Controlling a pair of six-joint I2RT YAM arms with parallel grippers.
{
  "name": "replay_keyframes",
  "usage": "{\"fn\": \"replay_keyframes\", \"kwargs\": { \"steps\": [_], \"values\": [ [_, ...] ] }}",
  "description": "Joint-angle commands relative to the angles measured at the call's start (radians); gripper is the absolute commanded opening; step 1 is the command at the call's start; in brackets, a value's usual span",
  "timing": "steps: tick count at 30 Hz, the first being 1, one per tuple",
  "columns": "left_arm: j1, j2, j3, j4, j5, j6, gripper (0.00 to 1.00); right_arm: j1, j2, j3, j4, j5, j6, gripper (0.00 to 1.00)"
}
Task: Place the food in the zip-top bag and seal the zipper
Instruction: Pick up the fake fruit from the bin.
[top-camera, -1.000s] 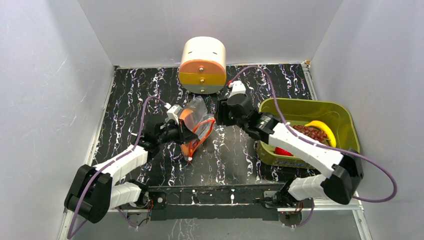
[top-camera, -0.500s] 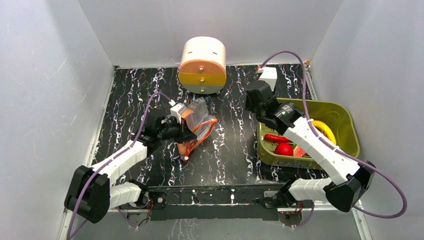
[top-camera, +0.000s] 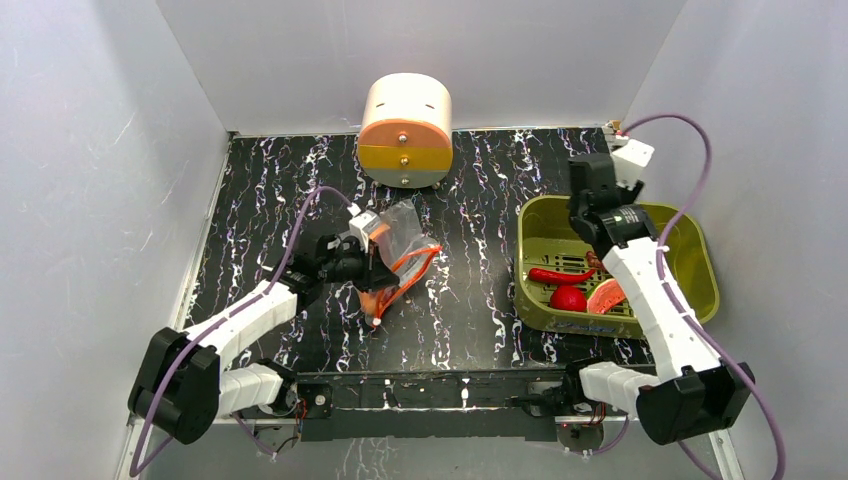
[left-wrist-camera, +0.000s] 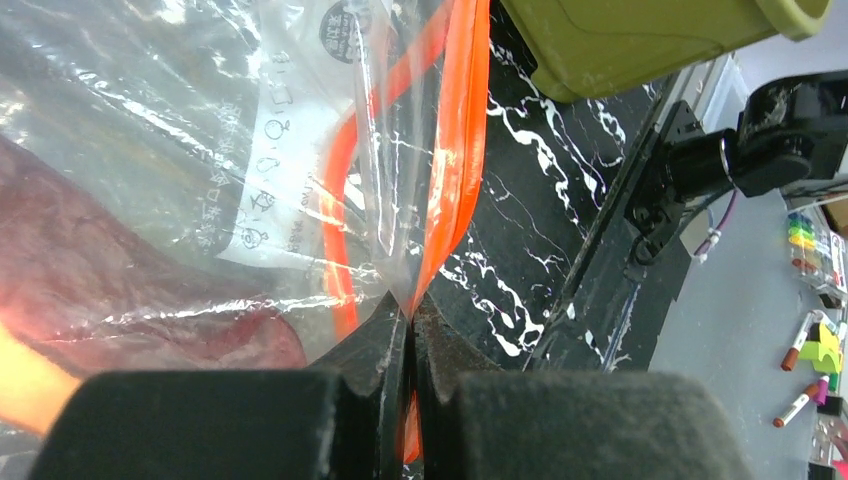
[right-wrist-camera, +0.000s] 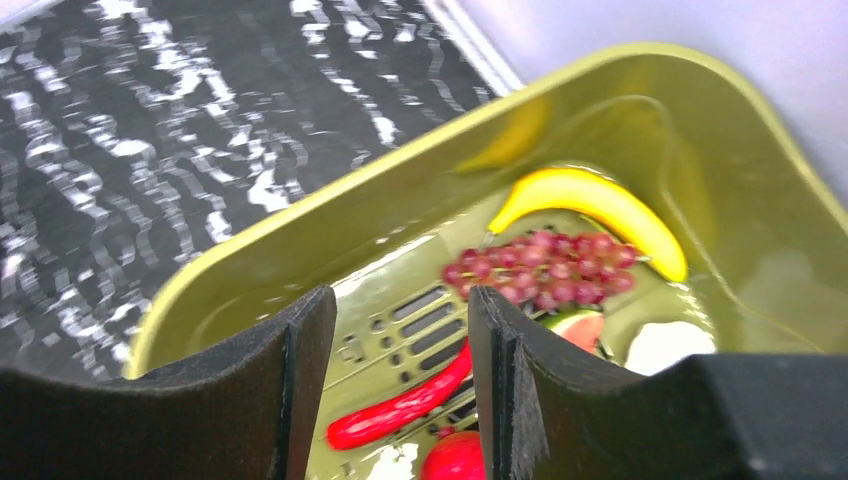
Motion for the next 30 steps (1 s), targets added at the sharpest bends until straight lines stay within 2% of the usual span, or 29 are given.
{"fn": "replay_keyframes", "kwargs": {
  "steps": [1,7,12,19,25,30],
  "values": [
    [-0.048,0.007,0.026,-0.019,0.007,0.046,0.0,-0.155,-0.041,-0.089,0.153,0.003,-0.052,0.51],
    [-0.101,-0.002,0.035,-0.055,-0.034,0.074,0.0,-0.332,-0.016,-0.217,0.322,-0.006,-0.084,0.49],
    [-0.127,-0.011,0.035,-0.053,-0.038,0.073,0.0,-0.416,-0.009,-0.304,0.502,0.015,-0.153,0.51],
    [-0.143,-0.029,0.006,-0.041,-0.065,0.029,0.0,-0.447,0.058,-0.397,0.607,0.076,-0.214,0.6],
    [-0.153,0.0,0.017,-0.032,-0.058,0.026,0.0,-0.449,0.116,-0.404,0.648,0.12,-0.232,0.7],
    [-0.153,0.001,0.017,-0.036,-0.071,0.026,0.0,-0.45,0.166,-0.45,0.671,0.126,-0.197,0.72]
  ]
}}
